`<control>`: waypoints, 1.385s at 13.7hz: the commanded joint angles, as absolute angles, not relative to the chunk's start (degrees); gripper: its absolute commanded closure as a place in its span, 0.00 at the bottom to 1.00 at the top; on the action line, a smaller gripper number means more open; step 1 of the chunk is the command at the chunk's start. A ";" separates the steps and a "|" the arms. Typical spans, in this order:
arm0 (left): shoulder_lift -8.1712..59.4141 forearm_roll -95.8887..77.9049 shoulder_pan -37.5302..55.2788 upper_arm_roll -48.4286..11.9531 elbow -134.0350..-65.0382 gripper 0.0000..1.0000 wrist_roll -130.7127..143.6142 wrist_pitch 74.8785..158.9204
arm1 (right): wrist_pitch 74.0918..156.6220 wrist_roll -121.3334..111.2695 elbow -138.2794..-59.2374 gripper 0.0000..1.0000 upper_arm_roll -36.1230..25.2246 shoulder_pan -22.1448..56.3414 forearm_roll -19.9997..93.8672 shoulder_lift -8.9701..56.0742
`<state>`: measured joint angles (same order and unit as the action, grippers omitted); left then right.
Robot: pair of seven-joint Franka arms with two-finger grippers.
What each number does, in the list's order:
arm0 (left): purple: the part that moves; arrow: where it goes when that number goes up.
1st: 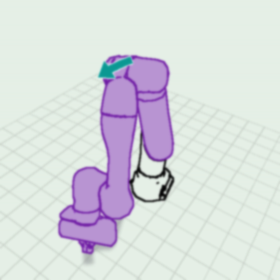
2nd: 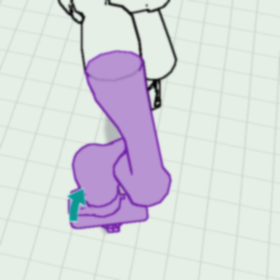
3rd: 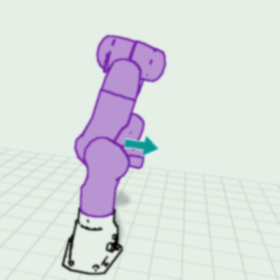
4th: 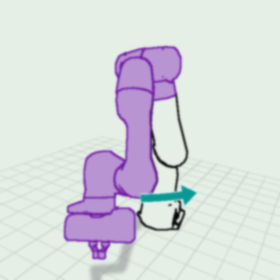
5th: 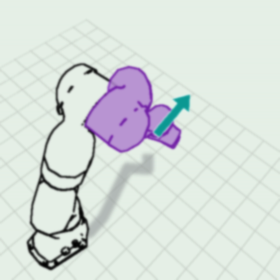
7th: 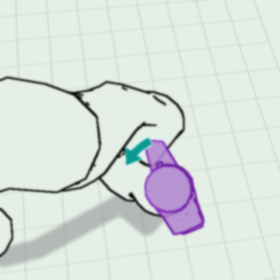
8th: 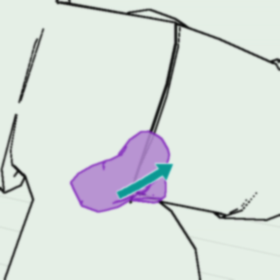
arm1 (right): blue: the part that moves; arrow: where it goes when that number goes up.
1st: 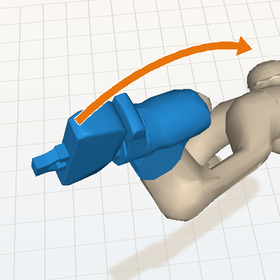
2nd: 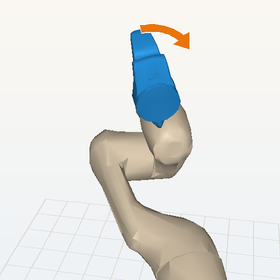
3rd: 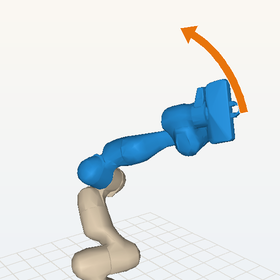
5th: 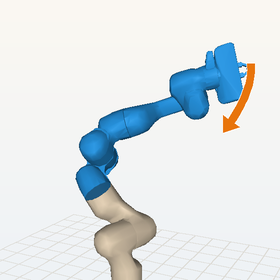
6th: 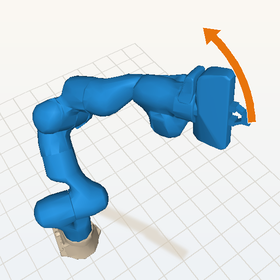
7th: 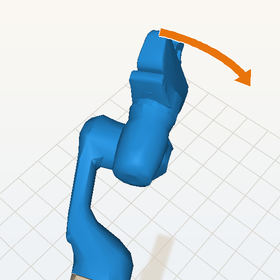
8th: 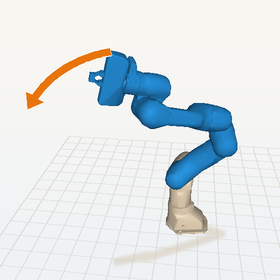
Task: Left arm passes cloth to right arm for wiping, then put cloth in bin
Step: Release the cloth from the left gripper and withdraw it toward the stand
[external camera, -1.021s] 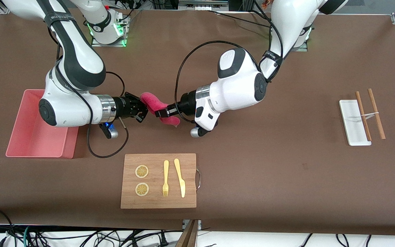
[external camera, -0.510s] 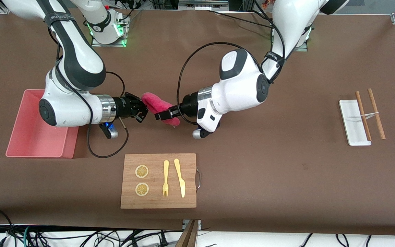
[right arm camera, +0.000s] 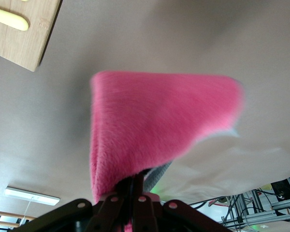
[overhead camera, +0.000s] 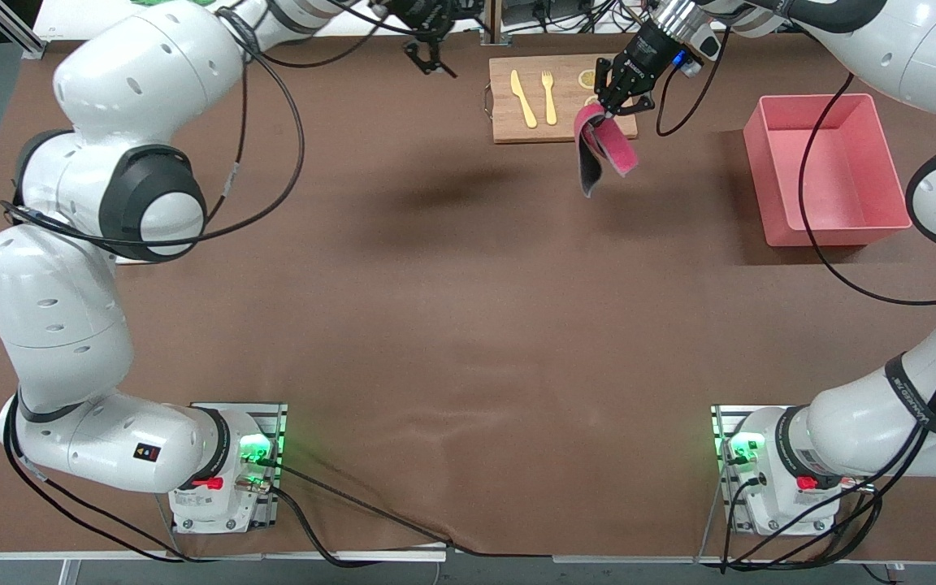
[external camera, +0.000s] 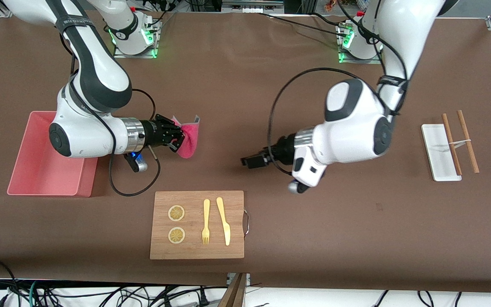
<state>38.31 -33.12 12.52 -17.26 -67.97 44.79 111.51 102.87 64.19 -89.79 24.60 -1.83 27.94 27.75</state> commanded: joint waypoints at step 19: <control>-5.97 0.18 -15.12 -17.58 -104.05 0.00 1.76 91.66 | 109.36 50.21 -91.58 1.00 18.48 5.89 11.43 39.64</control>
